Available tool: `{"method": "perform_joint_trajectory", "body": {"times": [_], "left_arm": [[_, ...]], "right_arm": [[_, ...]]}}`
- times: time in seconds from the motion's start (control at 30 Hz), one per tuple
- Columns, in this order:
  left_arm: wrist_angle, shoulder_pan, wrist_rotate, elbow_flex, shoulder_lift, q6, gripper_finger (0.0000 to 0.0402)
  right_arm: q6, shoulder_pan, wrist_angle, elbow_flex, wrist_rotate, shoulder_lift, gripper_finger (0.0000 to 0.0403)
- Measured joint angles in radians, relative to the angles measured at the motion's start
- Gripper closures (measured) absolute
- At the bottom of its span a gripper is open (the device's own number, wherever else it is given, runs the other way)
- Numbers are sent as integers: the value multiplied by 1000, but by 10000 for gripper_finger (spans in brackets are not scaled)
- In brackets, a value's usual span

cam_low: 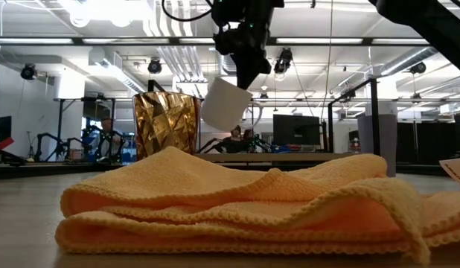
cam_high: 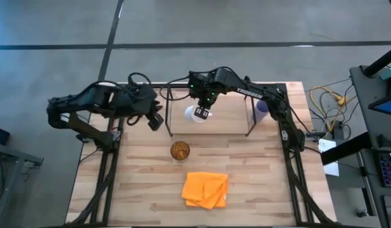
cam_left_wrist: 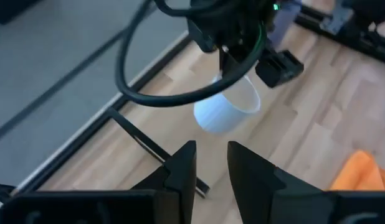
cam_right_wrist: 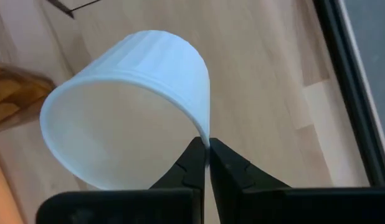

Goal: Stack small to large cups/mugs on shelf
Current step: Put the white mug on the shelf

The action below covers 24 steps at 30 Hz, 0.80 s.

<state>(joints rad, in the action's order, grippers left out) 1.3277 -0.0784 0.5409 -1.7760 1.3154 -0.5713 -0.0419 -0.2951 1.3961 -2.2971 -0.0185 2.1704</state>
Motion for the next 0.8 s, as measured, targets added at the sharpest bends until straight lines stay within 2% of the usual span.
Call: {"method": "perform_joint_trajectory", "body": {"times": [0.8], "left_arm": [[-8, 0, 18, 20, 13, 8, 324]], "right_arm": [[25, -6, -4, -1, 27, 106, 389]]}}
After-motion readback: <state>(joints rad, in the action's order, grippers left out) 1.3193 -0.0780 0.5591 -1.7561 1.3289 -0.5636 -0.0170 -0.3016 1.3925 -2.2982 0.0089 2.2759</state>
